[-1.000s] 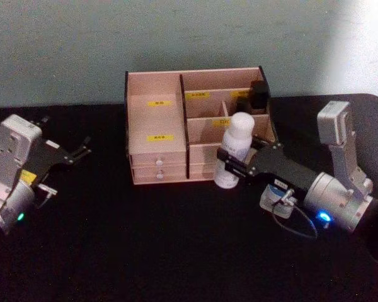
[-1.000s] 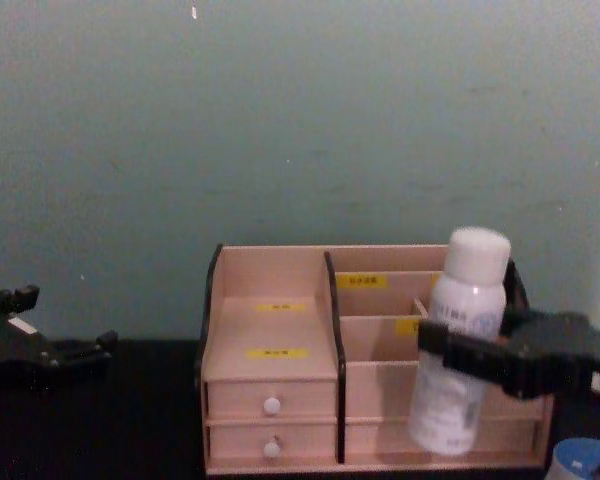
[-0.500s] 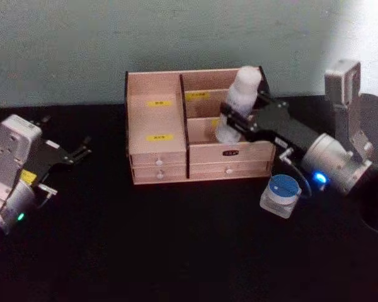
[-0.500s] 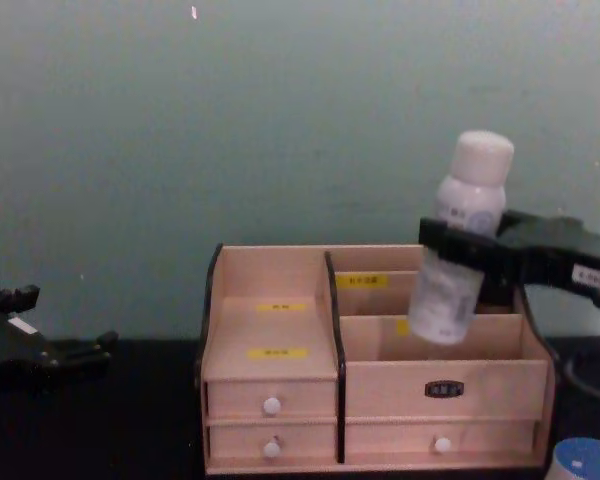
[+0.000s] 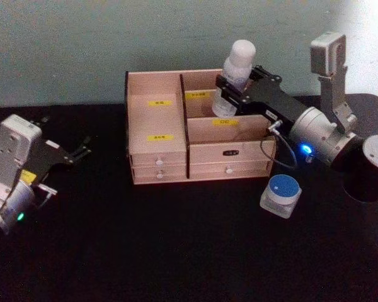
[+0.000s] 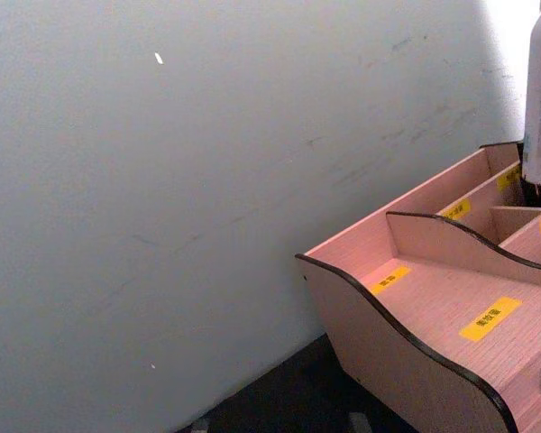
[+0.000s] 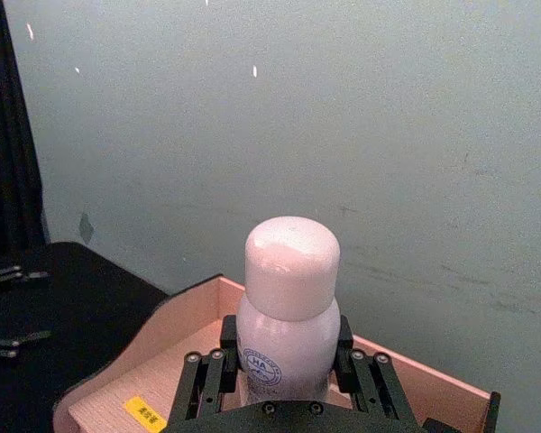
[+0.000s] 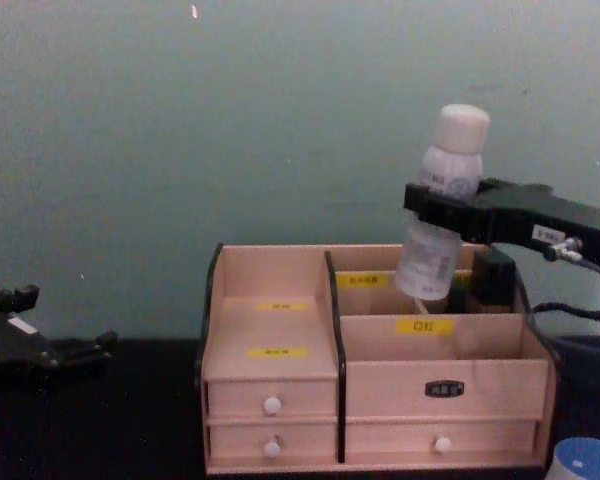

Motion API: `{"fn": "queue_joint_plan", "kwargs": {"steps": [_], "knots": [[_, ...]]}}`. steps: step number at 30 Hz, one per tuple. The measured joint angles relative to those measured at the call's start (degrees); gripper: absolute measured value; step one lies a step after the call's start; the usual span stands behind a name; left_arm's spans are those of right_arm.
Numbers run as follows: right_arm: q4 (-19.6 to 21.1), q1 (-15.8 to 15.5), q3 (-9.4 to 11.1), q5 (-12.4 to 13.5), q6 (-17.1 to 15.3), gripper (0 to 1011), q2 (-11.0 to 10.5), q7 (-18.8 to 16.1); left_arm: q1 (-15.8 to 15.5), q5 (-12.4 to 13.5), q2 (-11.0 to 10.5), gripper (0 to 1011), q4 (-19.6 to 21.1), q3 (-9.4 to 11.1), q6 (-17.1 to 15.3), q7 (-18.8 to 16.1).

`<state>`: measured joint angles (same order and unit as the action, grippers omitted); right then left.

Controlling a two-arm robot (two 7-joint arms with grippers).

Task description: Pick up the facial cleanser and watermelon frost from the table and place them into the tiered storage box.

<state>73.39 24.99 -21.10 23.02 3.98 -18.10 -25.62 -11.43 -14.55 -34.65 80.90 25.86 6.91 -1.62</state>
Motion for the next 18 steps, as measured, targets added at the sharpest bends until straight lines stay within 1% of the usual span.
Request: {"fn": "queue_joint_plan", "kwargs": {"steps": [5,18], "knots": [[-3.0,1.9,-0.6,-1.1,0.3,590,1.3,-0.2,0.0,0.0,0.0,1001,0.0,0.0,0.0,0.0],[-8.7,5.2,-1.3,-3.4,1.4,590,3.9,-0.2,0.0,0.0,0.0,1001,0.0,0.0,0.0,0.0]]}}
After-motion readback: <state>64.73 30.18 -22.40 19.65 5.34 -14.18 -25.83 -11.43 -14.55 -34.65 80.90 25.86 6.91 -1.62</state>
